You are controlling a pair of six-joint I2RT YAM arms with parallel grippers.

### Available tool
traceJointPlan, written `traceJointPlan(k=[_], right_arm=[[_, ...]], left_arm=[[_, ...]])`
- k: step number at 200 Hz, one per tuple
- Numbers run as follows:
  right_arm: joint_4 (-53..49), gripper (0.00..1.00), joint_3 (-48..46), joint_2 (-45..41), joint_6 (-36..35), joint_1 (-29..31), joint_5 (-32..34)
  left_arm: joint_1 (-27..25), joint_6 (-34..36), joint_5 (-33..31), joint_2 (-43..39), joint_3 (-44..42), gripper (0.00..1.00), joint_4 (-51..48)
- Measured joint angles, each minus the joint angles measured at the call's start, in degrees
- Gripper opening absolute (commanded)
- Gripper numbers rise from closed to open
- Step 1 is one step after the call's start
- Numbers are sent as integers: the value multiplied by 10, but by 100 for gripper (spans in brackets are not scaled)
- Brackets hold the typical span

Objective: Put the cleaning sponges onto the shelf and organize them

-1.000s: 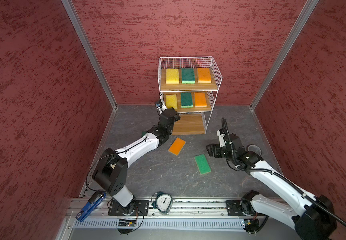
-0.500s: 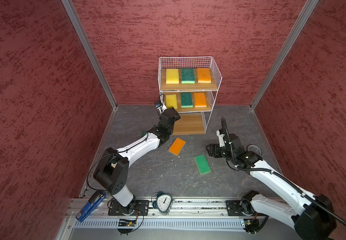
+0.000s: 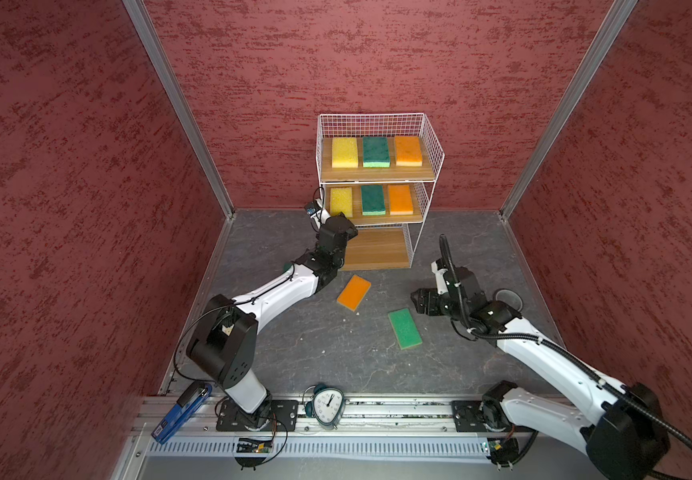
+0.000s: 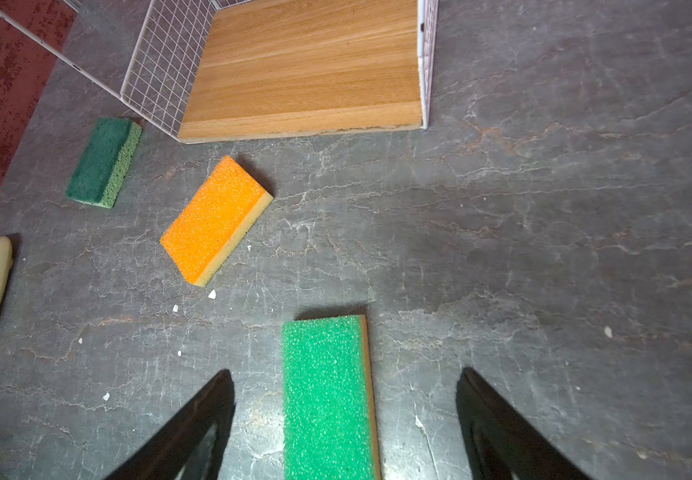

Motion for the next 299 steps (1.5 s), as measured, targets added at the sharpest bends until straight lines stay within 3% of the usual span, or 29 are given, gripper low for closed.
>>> traceJointPlan(k=[141, 216, 261, 299], right_arm=[[0, 85, 0, 5, 0, 0, -1], [11, 85, 0, 5, 4, 0, -4], [11, 86, 0, 5, 14, 0, -2], [8, 87, 0, 0, 20, 0, 5]], left_arm=[[1, -6, 14, 2, -3, 23, 13], [-28, 42, -2, -41, -22, 27, -21], [-45, 74, -22, -111, -49, 37, -64], [-43, 87, -46, -218, -85, 42, -148]])
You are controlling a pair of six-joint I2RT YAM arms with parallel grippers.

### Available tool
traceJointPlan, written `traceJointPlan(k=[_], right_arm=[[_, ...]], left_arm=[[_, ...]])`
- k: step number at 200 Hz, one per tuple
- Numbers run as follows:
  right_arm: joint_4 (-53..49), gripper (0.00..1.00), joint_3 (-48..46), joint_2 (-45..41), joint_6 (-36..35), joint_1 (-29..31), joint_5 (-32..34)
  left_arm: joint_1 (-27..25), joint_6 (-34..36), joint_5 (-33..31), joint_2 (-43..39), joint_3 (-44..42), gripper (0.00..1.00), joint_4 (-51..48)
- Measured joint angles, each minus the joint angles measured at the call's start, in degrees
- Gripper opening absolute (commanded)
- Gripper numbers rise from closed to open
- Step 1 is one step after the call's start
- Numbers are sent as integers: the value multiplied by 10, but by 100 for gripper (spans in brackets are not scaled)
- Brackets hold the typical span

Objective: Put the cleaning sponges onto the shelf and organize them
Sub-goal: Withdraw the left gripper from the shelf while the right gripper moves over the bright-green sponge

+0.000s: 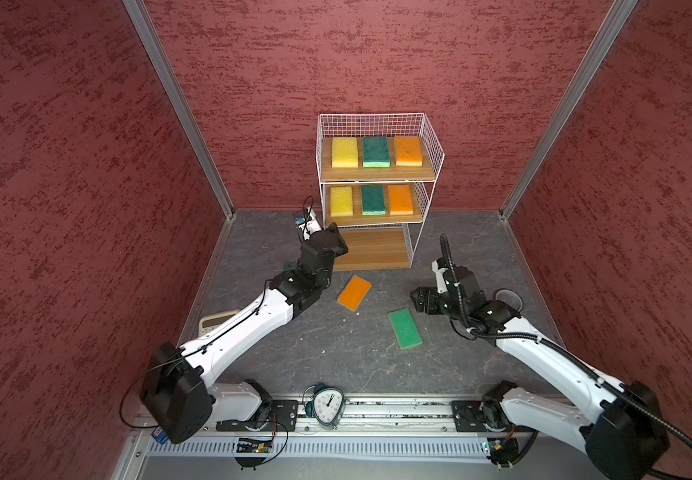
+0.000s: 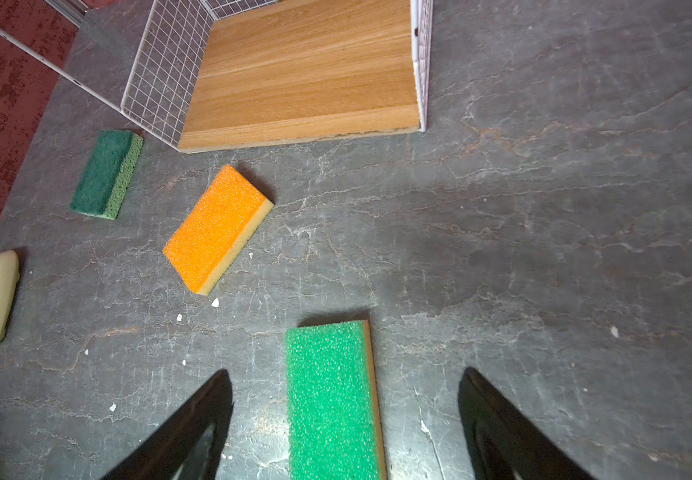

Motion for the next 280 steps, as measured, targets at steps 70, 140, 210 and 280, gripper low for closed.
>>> traceJointPlan(k=[70, 140, 210, 280], right_arm=[[-2, 87, 11, 0, 35, 0, -6], [-30, 86, 21, 1, 79, 12, -5], [-54, 86, 40, 39, 120, 86, 25], [-78, 88, 2, 35, 153, 150, 69]], left_arm=[[34, 3, -15, -159, -55, 46, -163], [42, 1, 0, -217, -76, 53, -310], [55, -23, 57, -259, -143, 54, -346], [59, -39, 100, -274, -159, 61, -360]])
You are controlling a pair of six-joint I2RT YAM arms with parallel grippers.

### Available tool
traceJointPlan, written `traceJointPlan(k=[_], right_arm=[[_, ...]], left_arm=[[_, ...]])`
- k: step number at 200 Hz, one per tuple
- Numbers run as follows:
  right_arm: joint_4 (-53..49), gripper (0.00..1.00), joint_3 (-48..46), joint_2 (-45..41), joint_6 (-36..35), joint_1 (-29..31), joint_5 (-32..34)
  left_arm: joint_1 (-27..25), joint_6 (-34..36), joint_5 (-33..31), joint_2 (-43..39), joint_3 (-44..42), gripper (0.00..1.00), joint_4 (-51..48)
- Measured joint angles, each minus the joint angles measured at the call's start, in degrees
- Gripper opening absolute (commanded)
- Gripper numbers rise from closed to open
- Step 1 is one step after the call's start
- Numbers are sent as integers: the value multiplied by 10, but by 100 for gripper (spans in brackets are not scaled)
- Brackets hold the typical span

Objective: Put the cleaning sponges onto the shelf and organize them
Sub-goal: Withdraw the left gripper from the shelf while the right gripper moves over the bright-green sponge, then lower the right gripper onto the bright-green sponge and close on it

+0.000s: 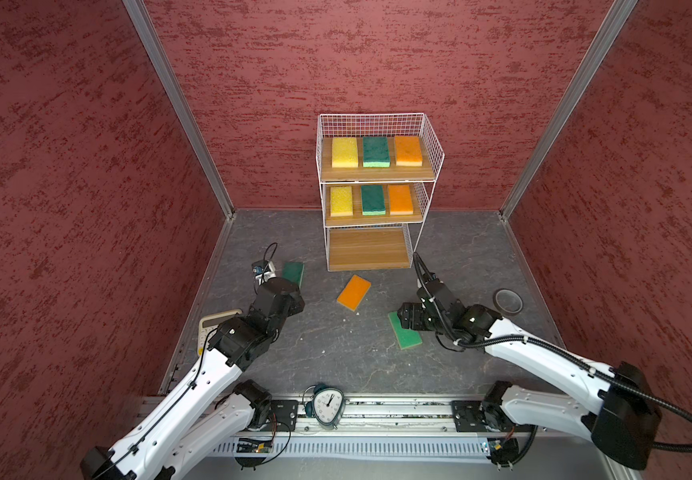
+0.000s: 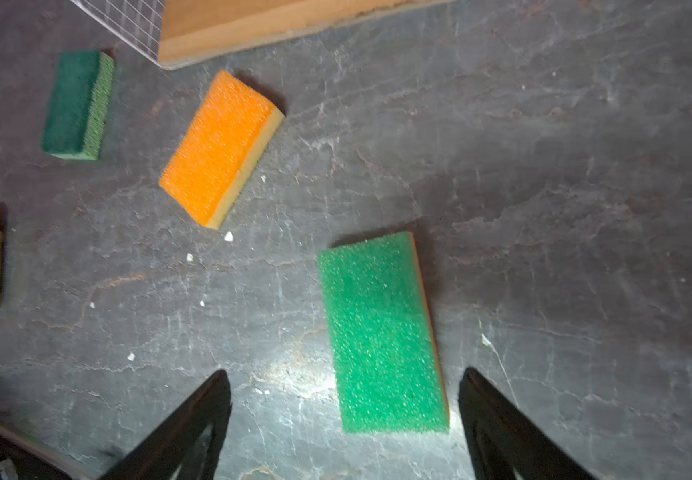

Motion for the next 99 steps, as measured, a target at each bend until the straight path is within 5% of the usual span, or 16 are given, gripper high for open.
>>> traceJointPlan(k=[99], right_arm=[[37, 92, -90, 2, -10, 47, 3]], left_arm=[[2, -22, 50, 1, -35, 65, 2]])
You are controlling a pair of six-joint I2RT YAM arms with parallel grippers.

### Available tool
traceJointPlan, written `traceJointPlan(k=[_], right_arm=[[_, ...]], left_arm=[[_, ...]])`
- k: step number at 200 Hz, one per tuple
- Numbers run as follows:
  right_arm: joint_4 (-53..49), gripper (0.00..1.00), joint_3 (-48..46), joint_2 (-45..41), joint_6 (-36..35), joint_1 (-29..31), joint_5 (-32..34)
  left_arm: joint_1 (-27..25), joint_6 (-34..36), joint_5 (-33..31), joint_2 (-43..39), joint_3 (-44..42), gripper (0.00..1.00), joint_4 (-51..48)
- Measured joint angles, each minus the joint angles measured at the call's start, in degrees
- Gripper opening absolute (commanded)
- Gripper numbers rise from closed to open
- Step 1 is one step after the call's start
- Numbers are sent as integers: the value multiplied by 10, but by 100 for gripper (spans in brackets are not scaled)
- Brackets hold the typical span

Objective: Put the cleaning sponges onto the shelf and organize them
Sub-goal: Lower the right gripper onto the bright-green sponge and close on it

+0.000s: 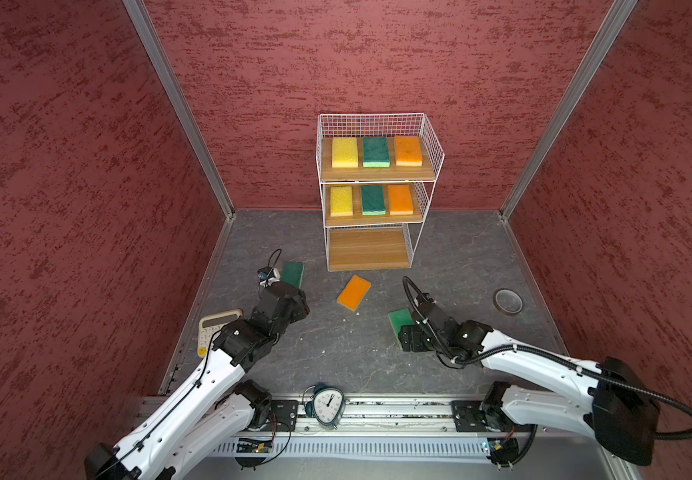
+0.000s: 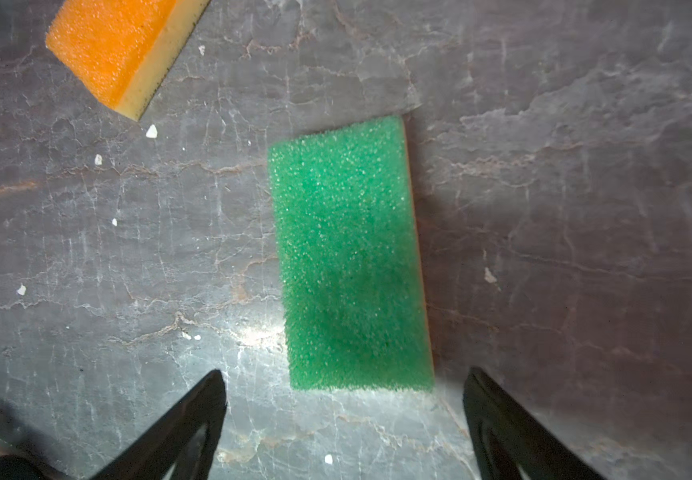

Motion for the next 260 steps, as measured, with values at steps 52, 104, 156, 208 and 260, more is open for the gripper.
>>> traceJointPlan(k=[52, 104, 156, 208, 260], right_arm=[[30, 96, -24, 23, -4, 1, 4], [60, 96, -25, 36, -22, 2, 5], [76, 93, -25, 70, -30, 2, 5], [80, 93, -27, 76, -32, 7, 12], [83, 91, -22, 103, -36, 20, 40]], left_arm=[[0, -9, 6, 0, -3, 66, 0], [0, -9, 7, 3, -3, 67, 0], [0, -11, 7, 8, -3, 67, 2], [0, -13, 7, 2, -3, 66, 2], [0, -17, 7, -14, -3, 66, -1]])
